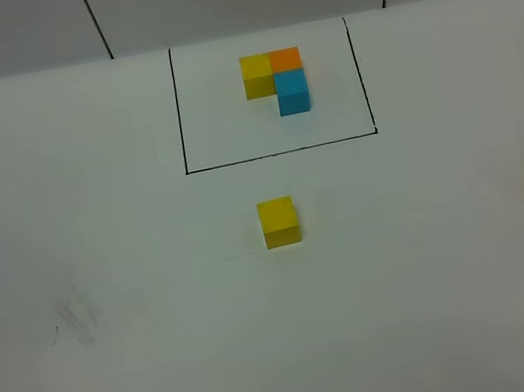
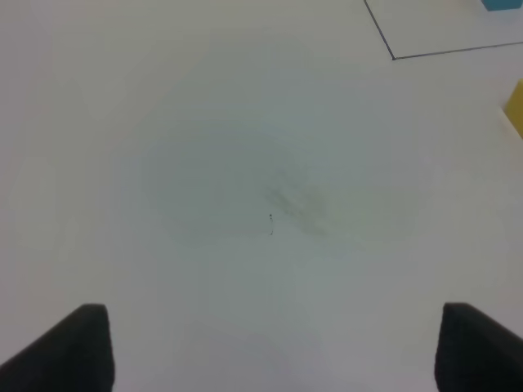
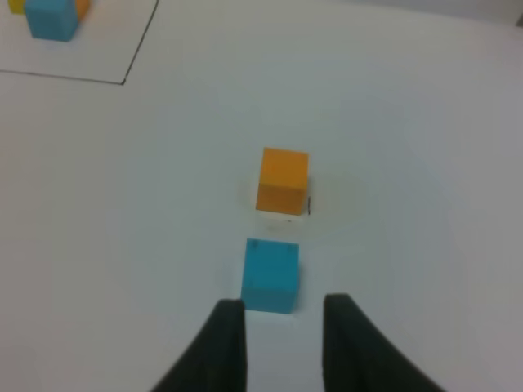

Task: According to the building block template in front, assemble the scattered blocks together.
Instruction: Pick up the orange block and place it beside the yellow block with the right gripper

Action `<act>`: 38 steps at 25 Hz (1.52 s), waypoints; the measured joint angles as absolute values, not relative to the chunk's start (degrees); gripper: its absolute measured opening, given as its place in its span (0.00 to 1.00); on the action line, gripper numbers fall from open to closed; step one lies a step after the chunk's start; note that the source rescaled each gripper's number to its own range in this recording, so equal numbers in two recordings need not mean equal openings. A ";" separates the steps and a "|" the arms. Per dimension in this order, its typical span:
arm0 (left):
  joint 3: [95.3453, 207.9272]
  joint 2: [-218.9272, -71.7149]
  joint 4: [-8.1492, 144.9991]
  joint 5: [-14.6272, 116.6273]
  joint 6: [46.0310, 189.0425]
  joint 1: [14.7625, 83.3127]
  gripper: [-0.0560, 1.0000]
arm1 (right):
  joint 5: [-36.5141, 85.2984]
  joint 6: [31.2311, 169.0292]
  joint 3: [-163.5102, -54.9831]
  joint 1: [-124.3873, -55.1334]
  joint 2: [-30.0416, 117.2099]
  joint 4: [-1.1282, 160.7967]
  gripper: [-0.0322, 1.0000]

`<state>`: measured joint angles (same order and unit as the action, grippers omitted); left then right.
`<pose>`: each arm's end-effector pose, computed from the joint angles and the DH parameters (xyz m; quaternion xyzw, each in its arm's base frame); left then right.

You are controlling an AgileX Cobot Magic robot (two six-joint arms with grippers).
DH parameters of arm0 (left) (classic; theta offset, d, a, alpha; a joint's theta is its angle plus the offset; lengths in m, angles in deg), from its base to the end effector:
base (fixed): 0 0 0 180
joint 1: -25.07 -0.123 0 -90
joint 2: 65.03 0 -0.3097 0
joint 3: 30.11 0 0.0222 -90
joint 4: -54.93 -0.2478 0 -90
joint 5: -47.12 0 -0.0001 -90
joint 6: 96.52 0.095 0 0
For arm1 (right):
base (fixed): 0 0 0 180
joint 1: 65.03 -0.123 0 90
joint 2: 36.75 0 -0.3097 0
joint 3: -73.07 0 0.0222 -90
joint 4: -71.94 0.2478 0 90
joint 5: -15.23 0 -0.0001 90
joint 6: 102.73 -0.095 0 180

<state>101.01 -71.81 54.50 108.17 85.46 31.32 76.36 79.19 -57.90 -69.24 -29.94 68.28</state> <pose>-0.0304 0.0040 0.2749 0.0609 0.8491 -0.0158 0.5244 -0.0299 -0.0075 0.2742 -0.0441 0.8509 -0.0215 0.5230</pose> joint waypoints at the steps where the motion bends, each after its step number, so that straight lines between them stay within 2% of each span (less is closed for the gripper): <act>1: 101.01 -71.81 54.50 108.17 85.46 31.32 0.70 | 76.36 78.40 -57.90 -69.24 -29.30 67.96 0.04; 4: 101.01 -71.81 54.50 108.17 85.46 31.32 0.70 | 75.75 75.04 -58.57 -69.24 -23.77 67.46 0.09; 6: 101.01 -71.81 54.50 108.17 85.46 31.32 0.70 | 72.48 72.86 -59.66 -69.24 -17.46 67.34 0.17; 11: 101.01 -71.81 54.50 108.17 85.46 31.32 0.70 | 63.75 70.07 -64.96 -69.24 4.62 67.15 0.43; 16: 101.01 -71.81 54.50 108.17 85.46 31.32 0.70 | 61.52 69.84 -73.44 -69.24 27.95 65.78 0.74; 19: 101.01 -71.81 54.50 108.17 85.46 31.32 0.70 | 61.35 69.84 -79.59 -69.24 39.68 65.78 0.85; 21: 101.01 -71.81 54.50 108.17 85.46 31.32 0.70 | 61.29 69.84 -82.95 -69.24 45.19 65.78 0.88; 26: 101.01 -71.81 54.50 108.17 85.46 31.32 0.70 | 61.42 69.77 -88.90 -68.99 56.36 65.83 0.89; 33: 101.01 -71.81 54.50 108.23 85.46 31.32 0.70 | 60.91 70.92 -89.74 -64.54 66.16 65.86 0.89; 38: 101.01 -71.81 54.50 108.23 85.46 31.32 0.70 | 58.13 71.62 -89.76 -64.36 69.81 65.82 0.89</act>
<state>101.01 -71.81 54.50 108.23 85.46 31.32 58.13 71.62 -89.76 -64.36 69.81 65.82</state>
